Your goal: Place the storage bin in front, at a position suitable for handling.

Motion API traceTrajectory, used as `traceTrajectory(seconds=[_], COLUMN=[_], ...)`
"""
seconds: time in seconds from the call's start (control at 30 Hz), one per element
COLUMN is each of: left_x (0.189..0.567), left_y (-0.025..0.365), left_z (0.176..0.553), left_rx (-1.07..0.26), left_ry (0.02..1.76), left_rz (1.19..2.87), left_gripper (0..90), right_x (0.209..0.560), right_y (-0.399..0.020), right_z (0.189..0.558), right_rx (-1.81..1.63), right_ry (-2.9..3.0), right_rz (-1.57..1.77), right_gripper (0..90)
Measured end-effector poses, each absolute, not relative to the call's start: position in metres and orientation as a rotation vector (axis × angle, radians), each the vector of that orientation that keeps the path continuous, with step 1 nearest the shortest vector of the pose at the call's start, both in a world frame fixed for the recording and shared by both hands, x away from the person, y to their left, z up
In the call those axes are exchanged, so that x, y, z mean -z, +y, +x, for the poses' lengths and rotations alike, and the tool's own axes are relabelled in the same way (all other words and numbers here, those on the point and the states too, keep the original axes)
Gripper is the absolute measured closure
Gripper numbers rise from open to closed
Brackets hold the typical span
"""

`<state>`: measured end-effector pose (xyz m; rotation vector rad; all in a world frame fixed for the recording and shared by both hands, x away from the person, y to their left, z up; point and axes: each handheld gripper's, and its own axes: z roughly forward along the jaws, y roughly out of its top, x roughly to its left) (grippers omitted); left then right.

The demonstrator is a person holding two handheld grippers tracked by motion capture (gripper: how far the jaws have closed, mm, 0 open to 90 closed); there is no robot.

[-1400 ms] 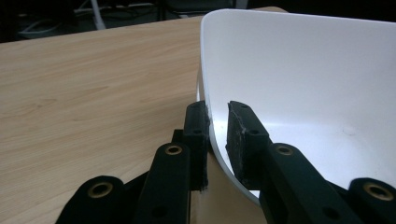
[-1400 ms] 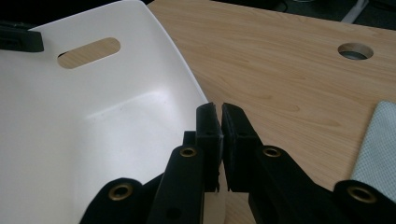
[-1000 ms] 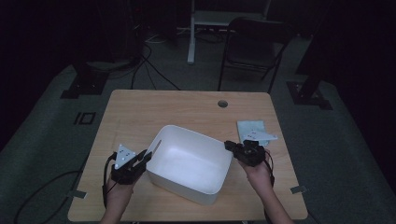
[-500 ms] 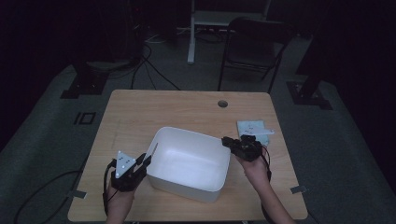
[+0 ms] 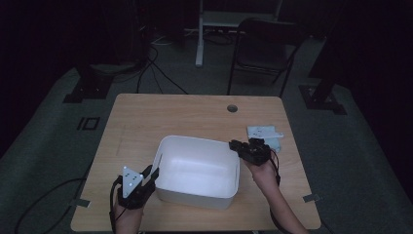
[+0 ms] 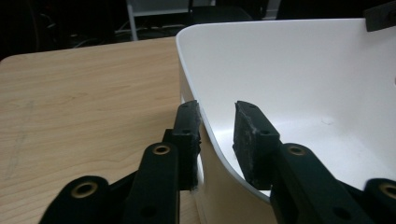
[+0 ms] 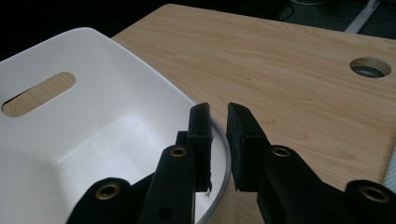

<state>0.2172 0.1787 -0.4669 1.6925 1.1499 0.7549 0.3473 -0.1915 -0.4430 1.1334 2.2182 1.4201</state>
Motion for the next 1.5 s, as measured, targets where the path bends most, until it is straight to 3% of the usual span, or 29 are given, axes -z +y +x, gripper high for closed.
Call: traceTrajectory(seconds=[0.2,0.4,0.53,0.77,0.97,1.3,1.5], left_x=[0.459,0.453,0.451,0.449,0.450,0.451,0.452], left_y=[0.185,0.191,0.192,0.189,0.188,0.188,0.188], left_z=[0.231,0.259,0.274,0.294,0.295,0.286,0.278], left_rx=[-0.692,-0.626,-0.586,-0.555,-0.565,-0.594,-0.584], left_ry=[1.108,1.114,1.112,1.110,1.135,1.139,1.131], left_rz=[1.704,1.748,1.760,1.795,1.773,1.777,1.773], left_gripper=[57.6,51.6,53.3,65.0,75.6,75.6,72.8], right_x=[0.440,0.437,0.444,0.451,0.450,0.447,0.442], right_y=[-0.196,-0.205,-0.208,-0.206,-0.200,-0.195,-0.196], right_z=[0.337,0.317,0.308,0.300,0.299,0.304,0.312], right_rx=[-1.447,-1.445,-1.442,-1.452,-1.417,-1.373,-1.368], right_ry=[2.190,2.149,2.138,2.137,2.126,2.108,2.091], right_rz=[1.146,1.197,1.261,1.300,1.308,1.322,1.314], right_gripper=[60.0,54.0,55.3,56.2,63.4,68.7,78.8])
